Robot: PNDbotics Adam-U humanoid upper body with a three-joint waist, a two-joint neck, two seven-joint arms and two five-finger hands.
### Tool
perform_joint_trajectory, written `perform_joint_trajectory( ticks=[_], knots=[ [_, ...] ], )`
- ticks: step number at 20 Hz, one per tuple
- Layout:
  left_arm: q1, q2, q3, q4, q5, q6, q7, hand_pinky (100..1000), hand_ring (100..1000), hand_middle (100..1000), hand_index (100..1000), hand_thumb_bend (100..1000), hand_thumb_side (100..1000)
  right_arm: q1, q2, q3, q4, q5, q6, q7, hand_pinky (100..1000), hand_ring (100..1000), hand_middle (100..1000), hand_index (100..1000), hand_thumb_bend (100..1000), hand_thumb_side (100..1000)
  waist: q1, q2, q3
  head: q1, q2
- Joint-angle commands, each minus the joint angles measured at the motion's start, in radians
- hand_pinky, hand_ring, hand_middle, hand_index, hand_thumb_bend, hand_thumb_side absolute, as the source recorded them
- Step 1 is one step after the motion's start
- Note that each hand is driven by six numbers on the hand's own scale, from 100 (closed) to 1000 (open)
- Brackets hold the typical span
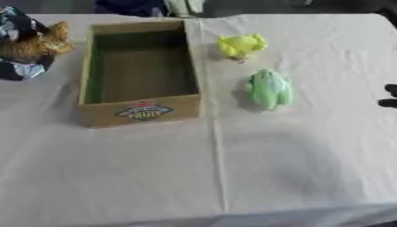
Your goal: Pick up objects on the table and place them in the box.
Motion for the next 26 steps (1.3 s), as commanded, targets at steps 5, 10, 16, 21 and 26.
perform_joint_trajectory(
  ticks=[5, 10, 16, 21, 26],
  knots=[
    [-0.116, -0.041, -0.027, 0.021, -0.004, -0.018, -0.024, 519, 249, 313, 698, 100, 283, -0.02, -0.029, 0.016, -0.012, -0.014, -0.004, 0.019, 702, 806, 630, 711, 100, 230, 0.004, -0.018, -0.04, 0.017, -0.01],
    [-0.167, -0.114, -0.061, 0.089, -0.054, -0.05, -0.02, 531, 263, 320, 698, 100, 280, -0.028, -0.026, 0.033, -0.01, -0.023, -0.011, 0.036, 702, 805, 629, 711, 100, 226, 0.001, -0.012, -0.075, 0.029, -0.014],
    [-0.183, -0.184, -0.102, 0.155, -0.113, -0.1, -0.018, 544, 287, 337, 705, 100, 290, -0.038, -0.022, 0.044, -0.008, -0.03, -0.017, 0.051, 703, 804, 628, 710, 100, 225, 0.001, -0.003, -0.102, 0.035, -0.016],
    [-0.174, -0.223, -0.125, 0.203, -0.161, -0.132, -0.024, 563, 341, 398, 737, 100, 304, -0.04, -0.02, 0.046, -0.007, -0.031, -0.02, 0.057, 703, 804, 627, 710, 100, 226, 0.0, 0.002, -0.11, 0.036, -0.018],
    [-0.15, -0.24, -0.14, 0.209, -0.15, -0.151, -0.046, 624, 557, 545, 770, 160, 323, -0.041, -0.017, 0.045, -0.006, -0.031, -0.017, 0.058, 703, 803, 627, 710, 100, 228, 0.0, 0.003, -0.105, 0.031, -0.018]
  ],
)
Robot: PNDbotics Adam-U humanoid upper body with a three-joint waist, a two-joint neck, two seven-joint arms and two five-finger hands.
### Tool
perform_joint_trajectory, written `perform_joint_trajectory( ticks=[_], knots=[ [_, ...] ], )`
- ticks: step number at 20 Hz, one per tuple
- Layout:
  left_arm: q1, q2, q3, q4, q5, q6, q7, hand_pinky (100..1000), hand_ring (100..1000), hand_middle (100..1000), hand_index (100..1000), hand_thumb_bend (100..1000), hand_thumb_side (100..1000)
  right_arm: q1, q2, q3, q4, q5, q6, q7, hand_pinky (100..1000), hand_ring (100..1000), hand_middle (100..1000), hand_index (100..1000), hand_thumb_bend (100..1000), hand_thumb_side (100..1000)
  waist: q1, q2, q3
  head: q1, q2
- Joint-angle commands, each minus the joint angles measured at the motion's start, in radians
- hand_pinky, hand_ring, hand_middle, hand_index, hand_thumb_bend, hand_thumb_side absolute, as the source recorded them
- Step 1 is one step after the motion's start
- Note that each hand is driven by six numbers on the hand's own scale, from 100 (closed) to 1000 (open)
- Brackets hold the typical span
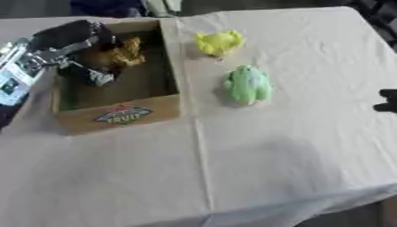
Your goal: Pick up objects on the table and place them in the box.
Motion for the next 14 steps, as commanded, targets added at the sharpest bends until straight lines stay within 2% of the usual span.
perform_joint_trajectory(
  ticks=[1, 5, 8, 10, 14],
  knots=[
    [-0.001, 0.005, -0.003, -0.009, 0.017, -0.01, -0.022, 643, 603, 581, 772, 176, 328, -0.014, -0.016, -0.004, -0.01, -0.009, 0.0, 0.004, 703, 803, 627, 710, 100, 228, -0.002, -0.016, 0.004, -0.005, -0.009],
    [0.033, 0.007, 0.0, -0.027, 0.054, -0.005, -0.068, 705, 718, 672, 800, 264, 335, -0.012, -0.015, -0.007, -0.009, -0.008, 0.003, 0.003, 703, 803, 627, 710, 100, 230, -0.004, -0.019, 0.015, -0.015, -0.008],
    [0.061, 0.019, 0.018, -0.056, 0.113, 0.017, -0.094, 744, 767, 719, 820, 279, 310, -0.01, -0.016, -0.011, -0.009, -0.007, 0.004, -0.001, 703, 803, 627, 710, 100, 229, -0.004, -0.023, 0.026, -0.025, -0.006],
    [0.084, 0.032, 0.039, -0.086, 0.177, 0.046, -0.108, 753, 777, 728, 826, 252, 279, -0.011, -0.022, -0.015, -0.008, -0.008, 0.004, -0.005, 703, 803, 627, 711, 100, 222, -0.005, -0.025, 0.033, -0.032, -0.004],
    [0.141, 0.062, 0.105, -0.19, 0.37, 0.13, -0.102, 748, 769, 713, 825, 100, 200, -0.023, -0.07, -0.019, 0.006, -0.015, -0.02, -0.016, 701, 801, 628, 712, 100, 181, -0.007, -0.03, 0.053, -0.05, -0.002]
  ],
)
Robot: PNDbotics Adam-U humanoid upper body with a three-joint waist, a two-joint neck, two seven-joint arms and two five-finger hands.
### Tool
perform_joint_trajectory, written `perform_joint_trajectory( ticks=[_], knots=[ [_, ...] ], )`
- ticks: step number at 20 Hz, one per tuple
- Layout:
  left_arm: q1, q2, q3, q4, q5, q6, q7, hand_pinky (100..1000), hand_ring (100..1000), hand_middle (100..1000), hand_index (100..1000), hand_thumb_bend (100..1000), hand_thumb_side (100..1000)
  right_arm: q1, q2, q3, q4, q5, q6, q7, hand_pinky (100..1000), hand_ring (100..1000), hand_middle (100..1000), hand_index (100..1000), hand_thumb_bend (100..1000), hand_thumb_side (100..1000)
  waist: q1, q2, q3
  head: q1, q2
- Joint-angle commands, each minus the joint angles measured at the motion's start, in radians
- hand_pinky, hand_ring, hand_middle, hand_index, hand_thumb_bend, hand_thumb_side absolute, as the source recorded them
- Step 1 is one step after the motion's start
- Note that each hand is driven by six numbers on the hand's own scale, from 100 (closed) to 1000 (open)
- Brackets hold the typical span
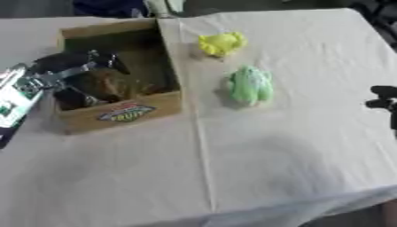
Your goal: Pick up objects on the table and place them in the box.
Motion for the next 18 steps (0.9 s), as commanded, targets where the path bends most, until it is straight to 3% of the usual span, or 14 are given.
perform_joint_trajectory(
  ticks=[1, 5, 8, 12, 18],
  knots=[
    [0.02, 0.054, 0.068, -0.106, 0.17, 0.073, 0.016, 745, 766, 708, 823, 100, 190, -0.02, -0.081, -0.009, 0.013, -0.018, -0.028, -0.01, 701, 800, 629, 713, 100, 168, -0.004, -0.021, 0.011, -0.017, 0.0],
    [0.091, 0.075, 0.143, -0.246, 0.399, 0.176, 0.084, 734, 756, 691, 819, 100, 174, -0.057, -0.192, 0.024, 0.087, -0.029, -0.122, 0.007, 698, 796, 632, 716, 100, 100, -0.015, -0.028, 0.044, -0.036, 0.002],
    [0.168, 0.079, 0.204, -0.363, 0.529, 0.235, 0.152, 725, 744, 677, 816, 100, 200, -0.096, -0.269, 0.054, 0.159, -0.039, -0.202, 0.023, 696, 794, 634, 718, 100, 100, -0.023, -0.032, 0.076, -0.053, 0.002],
    [0.274, 0.061, 0.262, -0.496, 0.601, 0.288, 0.223, 717, 736, 666, 813, 100, 223, -0.149, -0.348, 0.095, 0.252, -0.038, -0.296, 0.05, 694, 793, 639, 725, 100, 100, -0.028, -0.033, 0.12, -0.077, 0.002],
    [0.401, -0.002, 0.315, -0.607, 0.613, 0.339, 0.294, 709, 722, 649, 808, 100, 246, -0.238, -0.429, 0.172, 0.385, -0.007, -0.44, 0.106, 692, 797, 664, 749, 100, 100, -0.034, -0.032, 0.178, -0.112, 0.002]
  ],
)
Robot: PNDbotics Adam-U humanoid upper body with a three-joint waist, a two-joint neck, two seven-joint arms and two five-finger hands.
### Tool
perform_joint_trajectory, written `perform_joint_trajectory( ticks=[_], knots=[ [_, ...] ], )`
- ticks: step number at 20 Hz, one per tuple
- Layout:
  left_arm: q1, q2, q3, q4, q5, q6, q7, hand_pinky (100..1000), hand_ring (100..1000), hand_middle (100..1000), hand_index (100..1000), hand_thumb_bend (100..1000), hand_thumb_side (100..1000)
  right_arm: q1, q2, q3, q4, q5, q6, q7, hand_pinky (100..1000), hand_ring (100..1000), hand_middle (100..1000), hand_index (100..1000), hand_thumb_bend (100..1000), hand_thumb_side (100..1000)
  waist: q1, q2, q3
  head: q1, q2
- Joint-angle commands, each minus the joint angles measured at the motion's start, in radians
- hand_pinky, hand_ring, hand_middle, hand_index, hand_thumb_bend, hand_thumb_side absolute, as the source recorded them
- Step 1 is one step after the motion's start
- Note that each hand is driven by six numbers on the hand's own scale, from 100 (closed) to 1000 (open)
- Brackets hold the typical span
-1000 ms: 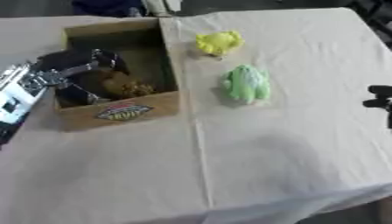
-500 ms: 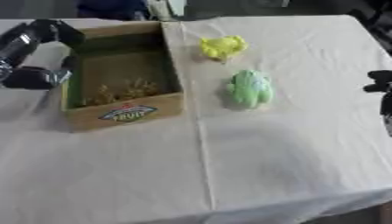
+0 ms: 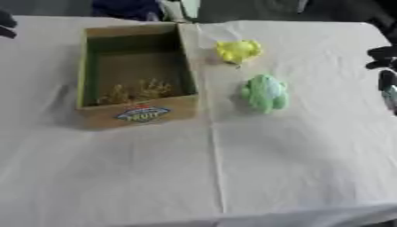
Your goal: Pick up objects on the table and place them in the box.
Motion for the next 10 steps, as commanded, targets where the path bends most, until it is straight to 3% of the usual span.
perform_joint_trajectory(
  ticks=[1, 10],
  knots=[
    [0.029, -0.019, 0.035, -0.058, 0.005, 0.024, 0.035, 709, 722, 649, 808, 100, 248, -0.054, -0.078, 0.037, 0.065, 0.021, -0.227, 0.182, 692, 797, 664, 749, 100, 100, 0.0, -0.017, 0.012, -0.02, 0.001],
    [0.056, -0.123, 0.038, -0.061, 0.0, 0.072, 0.046, 704, 713, 637, 807, 100, 316, -0.217, -0.058, 0.103, 0.211, 0.093, -0.257, 0.297, 698, 821, 709, 785, 100, 100, 0.004, -0.009, 0.081, -0.069, 0.0]
  ],
)
